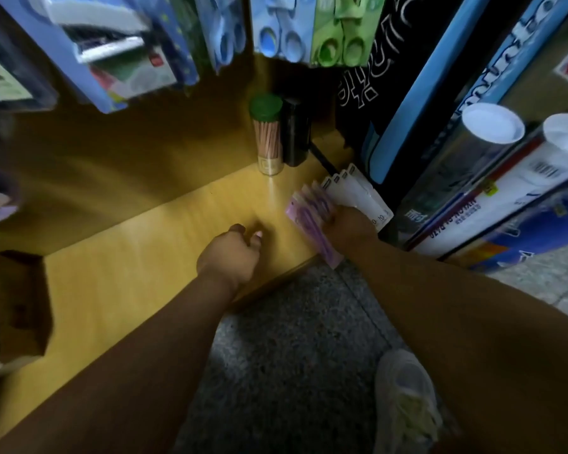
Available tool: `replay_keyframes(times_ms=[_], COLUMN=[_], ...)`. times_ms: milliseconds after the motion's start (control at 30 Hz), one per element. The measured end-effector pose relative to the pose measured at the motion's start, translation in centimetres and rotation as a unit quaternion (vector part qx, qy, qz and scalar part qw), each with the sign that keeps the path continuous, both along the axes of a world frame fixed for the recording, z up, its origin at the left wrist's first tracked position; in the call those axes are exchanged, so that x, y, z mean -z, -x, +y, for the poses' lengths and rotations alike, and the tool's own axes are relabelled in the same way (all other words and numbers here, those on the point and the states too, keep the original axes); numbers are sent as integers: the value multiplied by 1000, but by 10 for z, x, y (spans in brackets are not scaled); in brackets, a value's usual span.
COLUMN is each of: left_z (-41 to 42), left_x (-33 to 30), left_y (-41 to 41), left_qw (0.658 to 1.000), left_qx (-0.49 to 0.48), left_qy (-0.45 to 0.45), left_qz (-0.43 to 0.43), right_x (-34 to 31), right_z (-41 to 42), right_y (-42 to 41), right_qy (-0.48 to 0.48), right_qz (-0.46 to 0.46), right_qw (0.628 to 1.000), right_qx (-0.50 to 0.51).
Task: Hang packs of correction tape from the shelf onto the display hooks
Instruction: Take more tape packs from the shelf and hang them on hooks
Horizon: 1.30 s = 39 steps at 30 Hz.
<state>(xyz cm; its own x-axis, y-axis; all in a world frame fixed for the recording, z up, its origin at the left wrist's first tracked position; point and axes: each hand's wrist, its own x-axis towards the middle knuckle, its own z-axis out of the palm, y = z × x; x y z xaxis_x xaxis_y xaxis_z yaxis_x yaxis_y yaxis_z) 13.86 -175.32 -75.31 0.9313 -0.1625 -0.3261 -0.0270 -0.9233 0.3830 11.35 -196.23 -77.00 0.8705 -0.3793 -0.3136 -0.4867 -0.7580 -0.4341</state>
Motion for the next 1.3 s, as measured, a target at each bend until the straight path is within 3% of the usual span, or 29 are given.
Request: replay_keyframes(times_ms=[400, 600, 700, 833, 900, 967, 1033, 1167, 1300], left_z=[-9, -9, -12, -18, -22, -24, -23, -16, -13], left_x=[15, 12, 10, 9, 7, 6, 9, 17, 30], left_y=[-2, -1, 2, 11, 15, 16, 12, 5, 0], left_qw=[999, 986, 948, 838, 793, 774, 771, 771, 748], left_qx=[-8, -66, -144, -251, -277, -287, -290, -285, -293], left_qy=[21, 135, 253, 428, 488, 510, 515, 520, 543], left_qz=[23, 75, 126, 226, 238, 241, 237, 233, 243], right_x=[25, 13, 2, -3, 0, 3, 2, 9, 22], right_z=[3, 4, 11, 23, 26, 26, 20, -2, -8], right_y=[-2, 1, 8, 18, 19, 20, 20, 16, 9], right_qy=[46, -83, -180, -269, -241, -214, -155, 72, 158], right_qz=[-17, -73, -96, -112, -109, -120, -141, -138, -98], right_qw=[998, 991, 976, 954, 964, 969, 977, 986, 982], right_qx=[40, 81, 81, 68, 43, 37, 45, 56, 29])
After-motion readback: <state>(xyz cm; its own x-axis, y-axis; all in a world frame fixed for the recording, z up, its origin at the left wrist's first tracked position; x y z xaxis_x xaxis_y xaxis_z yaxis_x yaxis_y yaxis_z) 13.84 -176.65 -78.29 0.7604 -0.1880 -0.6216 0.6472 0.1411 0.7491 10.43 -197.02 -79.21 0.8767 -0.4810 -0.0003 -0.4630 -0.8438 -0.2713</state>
